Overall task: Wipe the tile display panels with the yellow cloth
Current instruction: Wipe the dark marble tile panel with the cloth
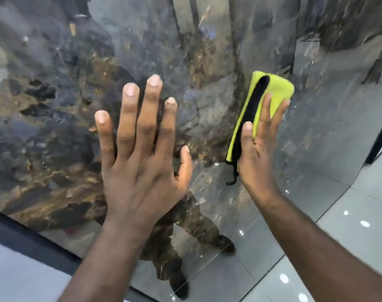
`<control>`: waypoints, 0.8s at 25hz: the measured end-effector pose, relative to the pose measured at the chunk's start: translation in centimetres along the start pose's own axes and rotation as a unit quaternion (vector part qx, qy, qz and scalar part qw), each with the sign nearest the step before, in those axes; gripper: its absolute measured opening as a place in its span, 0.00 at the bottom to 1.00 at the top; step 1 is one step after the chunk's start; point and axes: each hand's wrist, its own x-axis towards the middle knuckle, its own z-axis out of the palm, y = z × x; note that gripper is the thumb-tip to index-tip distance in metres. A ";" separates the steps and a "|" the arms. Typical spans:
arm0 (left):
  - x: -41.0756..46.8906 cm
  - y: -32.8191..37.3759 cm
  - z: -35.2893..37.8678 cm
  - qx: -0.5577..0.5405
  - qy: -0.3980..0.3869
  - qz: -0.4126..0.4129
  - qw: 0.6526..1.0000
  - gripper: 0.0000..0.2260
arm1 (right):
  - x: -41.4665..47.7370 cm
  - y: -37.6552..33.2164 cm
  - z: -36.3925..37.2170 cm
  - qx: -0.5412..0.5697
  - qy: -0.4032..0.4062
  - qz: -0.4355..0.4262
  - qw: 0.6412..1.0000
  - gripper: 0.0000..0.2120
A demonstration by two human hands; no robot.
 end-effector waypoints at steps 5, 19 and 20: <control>5.6 5.2 1.8 -0.018 0.003 0.050 0.999 0.29 | -1.3 -0.6 -0.9 0.008 -0.093 -0.018 0.996 0.31; 7.7 10.4 6.4 0.040 -0.032 0.085 0.995 0.33 | 11.2 6.2 -7.4 -0.009 -0.091 -0.115 0.989 0.30; 7.6 10.4 6.5 0.041 -0.032 0.082 0.995 0.33 | 12.4 7.0 -7.7 0.001 -0.050 -0.100 0.994 0.29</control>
